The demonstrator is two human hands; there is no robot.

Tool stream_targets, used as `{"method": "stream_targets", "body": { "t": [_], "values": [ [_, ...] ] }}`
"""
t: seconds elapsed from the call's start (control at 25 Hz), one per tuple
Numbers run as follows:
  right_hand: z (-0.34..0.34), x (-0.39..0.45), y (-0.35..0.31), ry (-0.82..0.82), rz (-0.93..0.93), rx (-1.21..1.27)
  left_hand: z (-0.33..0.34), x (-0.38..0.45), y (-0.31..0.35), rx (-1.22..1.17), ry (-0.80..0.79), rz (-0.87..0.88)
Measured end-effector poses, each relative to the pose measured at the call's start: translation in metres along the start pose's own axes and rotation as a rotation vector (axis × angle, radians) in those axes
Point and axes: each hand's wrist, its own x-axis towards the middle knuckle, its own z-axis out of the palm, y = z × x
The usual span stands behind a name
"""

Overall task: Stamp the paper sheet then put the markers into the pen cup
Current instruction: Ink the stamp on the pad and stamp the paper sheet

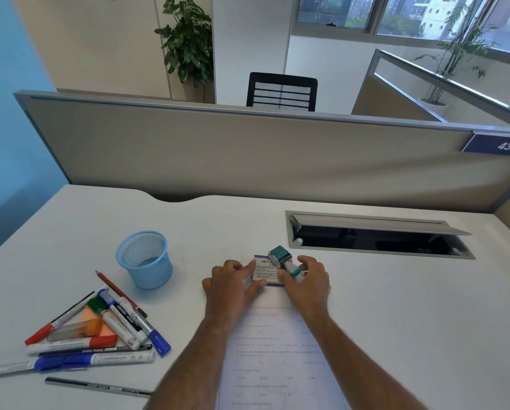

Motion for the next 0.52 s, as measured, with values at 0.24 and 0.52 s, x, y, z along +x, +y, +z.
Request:
{"method": "stream_targets", "body": {
  "t": [0.24, 0.52],
  "values": [
    [-0.01, -0.011, -0.007, 0.1, -0.025, 0.11, -0.007, -0.014, -0.007, -0.093, -0.05, 0.043],
    [0.002, -0.049, -0.041, 0.196, -0.2, 0.097, -0.043, -0.04, -0.033, -0.147, 0.078, 0.069]
  ]
}}
